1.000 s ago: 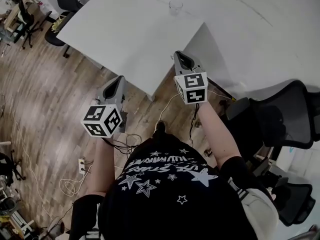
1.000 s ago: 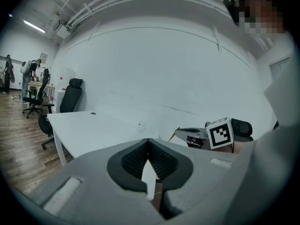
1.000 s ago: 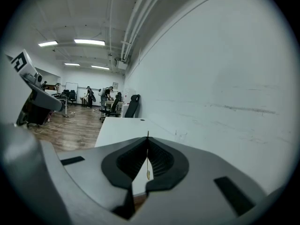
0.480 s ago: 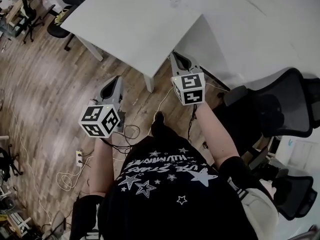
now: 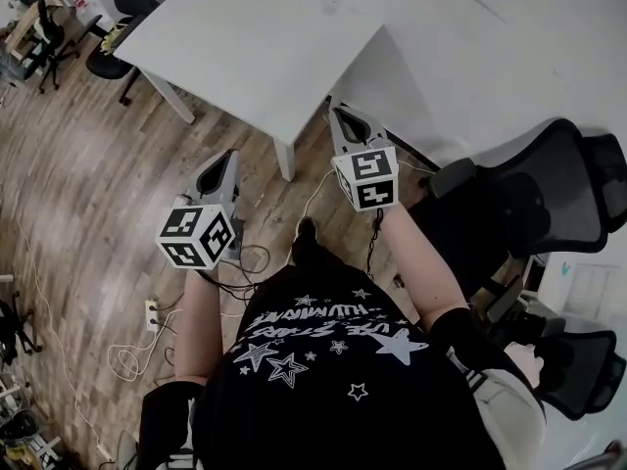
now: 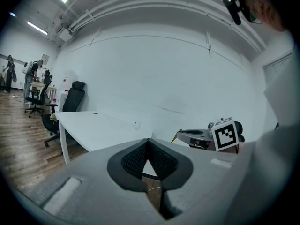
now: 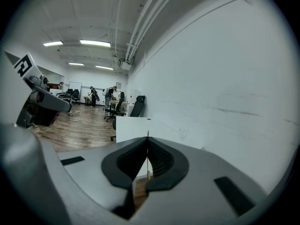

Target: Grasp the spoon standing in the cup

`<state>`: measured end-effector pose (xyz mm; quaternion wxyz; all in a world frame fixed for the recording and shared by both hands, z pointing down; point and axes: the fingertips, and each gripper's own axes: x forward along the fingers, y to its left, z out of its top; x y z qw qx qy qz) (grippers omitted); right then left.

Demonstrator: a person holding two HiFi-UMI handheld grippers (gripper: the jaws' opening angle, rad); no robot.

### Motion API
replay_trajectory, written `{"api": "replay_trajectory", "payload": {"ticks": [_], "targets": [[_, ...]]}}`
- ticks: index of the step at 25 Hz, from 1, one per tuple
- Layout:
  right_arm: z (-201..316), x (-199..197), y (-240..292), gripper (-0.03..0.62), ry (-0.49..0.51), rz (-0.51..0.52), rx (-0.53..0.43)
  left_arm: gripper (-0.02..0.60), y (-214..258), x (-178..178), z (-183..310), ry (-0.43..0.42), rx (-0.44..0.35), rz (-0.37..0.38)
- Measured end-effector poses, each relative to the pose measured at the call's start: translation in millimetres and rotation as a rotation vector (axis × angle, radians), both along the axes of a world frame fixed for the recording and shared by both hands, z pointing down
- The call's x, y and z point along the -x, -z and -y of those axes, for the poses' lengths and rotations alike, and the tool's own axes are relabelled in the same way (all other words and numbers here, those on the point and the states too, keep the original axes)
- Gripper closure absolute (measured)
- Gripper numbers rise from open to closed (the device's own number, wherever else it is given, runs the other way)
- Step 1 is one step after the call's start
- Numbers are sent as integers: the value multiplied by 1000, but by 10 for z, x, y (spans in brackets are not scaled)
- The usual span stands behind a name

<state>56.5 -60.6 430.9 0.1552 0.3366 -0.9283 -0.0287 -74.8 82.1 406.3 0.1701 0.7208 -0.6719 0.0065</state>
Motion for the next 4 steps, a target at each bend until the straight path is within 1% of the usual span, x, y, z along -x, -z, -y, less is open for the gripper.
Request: {"api": "replay_trajectory", "payload": {"ticks": [4], "targets": [[-92, 1, 35, 580, 0, 2, -1, 574, 38, 21, -78, 3, -9, 1]]}}
